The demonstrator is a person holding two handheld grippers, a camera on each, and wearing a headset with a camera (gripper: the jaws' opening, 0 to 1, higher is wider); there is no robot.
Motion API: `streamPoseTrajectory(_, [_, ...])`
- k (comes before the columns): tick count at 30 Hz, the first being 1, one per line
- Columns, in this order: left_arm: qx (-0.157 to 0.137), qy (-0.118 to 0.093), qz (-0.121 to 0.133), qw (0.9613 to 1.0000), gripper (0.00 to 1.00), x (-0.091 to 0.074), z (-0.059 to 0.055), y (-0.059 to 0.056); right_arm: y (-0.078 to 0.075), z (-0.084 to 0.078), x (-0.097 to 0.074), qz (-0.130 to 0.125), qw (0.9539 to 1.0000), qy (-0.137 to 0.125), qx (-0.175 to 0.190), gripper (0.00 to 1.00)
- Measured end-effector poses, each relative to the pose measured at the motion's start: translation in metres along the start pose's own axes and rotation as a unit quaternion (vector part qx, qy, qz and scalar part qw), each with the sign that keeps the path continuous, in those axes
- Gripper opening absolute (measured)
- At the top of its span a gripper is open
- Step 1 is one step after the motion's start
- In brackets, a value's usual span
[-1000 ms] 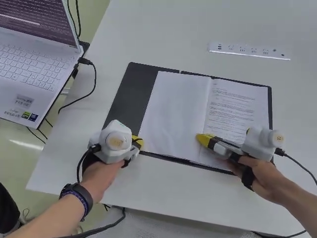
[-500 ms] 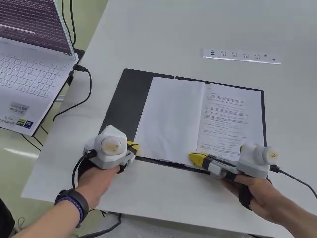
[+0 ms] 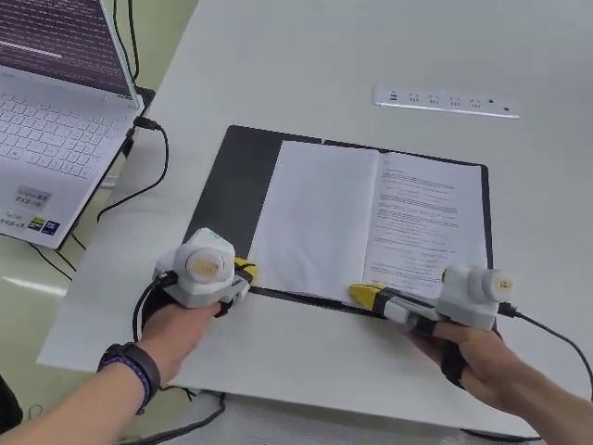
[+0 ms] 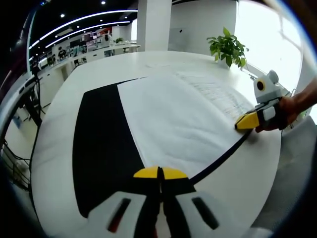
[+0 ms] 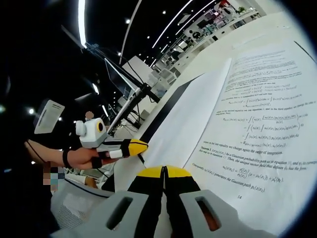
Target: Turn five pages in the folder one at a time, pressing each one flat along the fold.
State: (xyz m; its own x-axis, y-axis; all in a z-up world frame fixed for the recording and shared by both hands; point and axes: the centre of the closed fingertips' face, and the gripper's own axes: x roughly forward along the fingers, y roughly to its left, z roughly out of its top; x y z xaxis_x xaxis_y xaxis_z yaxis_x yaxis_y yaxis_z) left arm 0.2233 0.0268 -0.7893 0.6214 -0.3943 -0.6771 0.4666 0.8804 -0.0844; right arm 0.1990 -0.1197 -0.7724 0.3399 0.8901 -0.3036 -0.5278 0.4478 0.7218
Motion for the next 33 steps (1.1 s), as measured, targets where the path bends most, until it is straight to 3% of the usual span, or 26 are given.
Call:
streamPoseTrajectory(6, [0.013,0.016,-0.004,0.9998,0.00,0.000,0.001,-0.002,-0.003,0.005,-0.003,-0.016,0.9998,-0.009,0.010,0.00])
streamPoseTrajectory(10, [0.013,0.019,-0.012,0.9996,0.18,-0.001,0.003,-0.009,-0.003,0.018,-0.012,-0.024,0.9993,-0.026,0.007,0.10])
streamPoseTrajectory(14, [0.006,0.006,-0.006,0.9999,0.21,-0.007,0.012,-0.007,-0.010,0.038,-0.021,-0.054,0.9973,-0.049,-0.009,0.19])
streamPoseTrajectory(17, [0.008,0.003,-0.011,0.9999,0.25,-0.011,0.018,-0.007,-0.009,0.046,-0.025,-0.056,0.9968,-0.056,-0.014,0.22])
streamPoseTrajectory(22, [0.022,-0.010,-0.018,0.9996,0.25,-0.020,0.032,-0.009,-0.008,0.052,-0.030,-0.065,0.9959,-0.051,-0.038,0.27])
streamPoseTrajectory(28, [0.036,-0.016,-0.028,0.9989,0.31,-0.028,0.045,-0.014,-0.009,0.047,-0.041,-0.082,0.9930,-0.010,-0.085,0.33])
streamPoseTrajectory(33, [0.045,-0.014,-0.033,0.9983,0.35,-0.035,0.047,-0.018,-0.011,0.053,-0.058,-0.098,0.9903,-0.013,-0.097,0.36])
